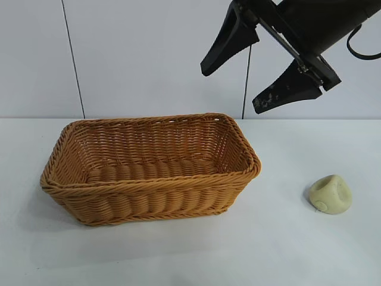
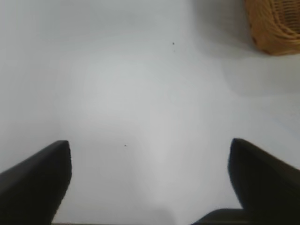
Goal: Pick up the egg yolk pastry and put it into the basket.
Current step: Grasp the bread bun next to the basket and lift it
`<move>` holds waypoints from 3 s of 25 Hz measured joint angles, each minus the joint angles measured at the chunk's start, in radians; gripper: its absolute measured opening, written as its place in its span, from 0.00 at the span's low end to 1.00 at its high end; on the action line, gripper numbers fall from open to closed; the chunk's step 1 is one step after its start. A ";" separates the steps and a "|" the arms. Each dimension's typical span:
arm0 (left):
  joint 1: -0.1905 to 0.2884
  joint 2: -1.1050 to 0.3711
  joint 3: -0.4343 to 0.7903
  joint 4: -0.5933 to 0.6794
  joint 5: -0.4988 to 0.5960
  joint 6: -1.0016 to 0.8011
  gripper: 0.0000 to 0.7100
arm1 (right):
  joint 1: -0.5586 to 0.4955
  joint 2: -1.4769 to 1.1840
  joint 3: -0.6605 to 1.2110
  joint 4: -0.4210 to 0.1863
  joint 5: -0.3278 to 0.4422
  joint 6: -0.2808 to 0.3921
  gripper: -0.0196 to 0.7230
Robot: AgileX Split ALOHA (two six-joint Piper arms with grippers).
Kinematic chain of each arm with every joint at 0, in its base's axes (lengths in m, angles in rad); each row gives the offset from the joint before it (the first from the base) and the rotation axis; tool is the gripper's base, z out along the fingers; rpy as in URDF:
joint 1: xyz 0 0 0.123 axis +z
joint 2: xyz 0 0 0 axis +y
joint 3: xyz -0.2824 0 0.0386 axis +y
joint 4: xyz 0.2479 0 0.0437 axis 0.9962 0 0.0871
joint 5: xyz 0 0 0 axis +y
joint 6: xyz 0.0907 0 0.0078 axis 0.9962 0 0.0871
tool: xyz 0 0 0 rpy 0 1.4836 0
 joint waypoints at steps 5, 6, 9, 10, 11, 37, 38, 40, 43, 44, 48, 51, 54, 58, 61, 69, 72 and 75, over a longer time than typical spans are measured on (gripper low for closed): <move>0.000 -0.005 0.010 -0.023 0.039 0.000 0.98 | 0.000 0.000 0.000 0.000 0.000 0.000 0.88; 0.000 -0.005 0.020 -0.030 0.054 0.000 0.98 | 0.000 0.000 0.000 0.000 0.000 0.000 0.88; 0.000 -0.005 0.027 -0.037 0.075 0.000 0.98 | 0.000 0.000 0.000 0.000 0.000 0.000 0.88; 0.000 -0.005 0.027 -0.037 0.075 0.000 0.98 | 0.000 0.000 0.000 0.000 0.000 0.000 0.88; 0.000 -0.005 0.027 -0.037 0.075 0.000 0.98 | 0.000 0.000 0.000 0.000 0.000 0.000 0.88; 0.000 -0.248 0.027 -0.064 0.076 0.018 0.98 | 0.000 0.000 0.000 0.000 0.000 0.000 0.88; 0.000 -0.301 0.027 -0.064 0.076 0.018 0.98 | 0.000 0.000 0.000 0.000 0.000 0.000 0.88; 0.000 -0.392 0.028 -0.066 0.076 0.018 0.98 | 0.000 0.000 0.000 0.000 0.000 0.000 0.88; 0.000 -0.463 0.028 -0.067 0.078 0.018 0.98 | 0.000 0.000 0.000 -0.009 0.000 0.000 0.88; 0.000 -0.465 0.028 -0.068 0.079 0.018 0.98 | 0.000 0.000 0.000 -0.024 0.001 0.004 0.88; 0.000 -0.470 0.028 -0.071 0.079 0.018 0.98 | 0.000 0.000 -0.028 -0.195 0.004 0.096 0.88; 0.000 -0.470 0.028 -0.071 0.079 0.018 0.98 | 0.000 0.000 -0.081 -0.462 0.028 0.265 0.88; 0.000 -0.470 0.028 -0.071 0.079 0.018 0.98 | 0.000 0.000 -0.117 -0.692 0.074 0.405 0.88; 0.000 -0.470 0.028 -0.071 0.079 0.018 0.98 | -0.030 0.016 -0.127 -0.798 0.112 0.463 0.88; 0.000 -0.470 0.028 -0.071 0.079 0.018 0.98 | -0.062 0.061 -0.127 -0.785 0.115 0.453 0.88; 0.000 -0.470 0.028 -0.071 0.079 0.018 0.98 | -0.168 0.233 -0.127 -0.773 0.115 0.422 0.88; 0.000 -0.470 0.028 -0.071 0.079 0.018 0.98 | -0.171 0.294 -0.127 -0.739 0.098 0.392 0.88; 0.000 -0.470 0.028 -0.071 0.079 0.018 0.98 | -0.171 0.358 -0.128 -0.688 0.059 0.369 0.88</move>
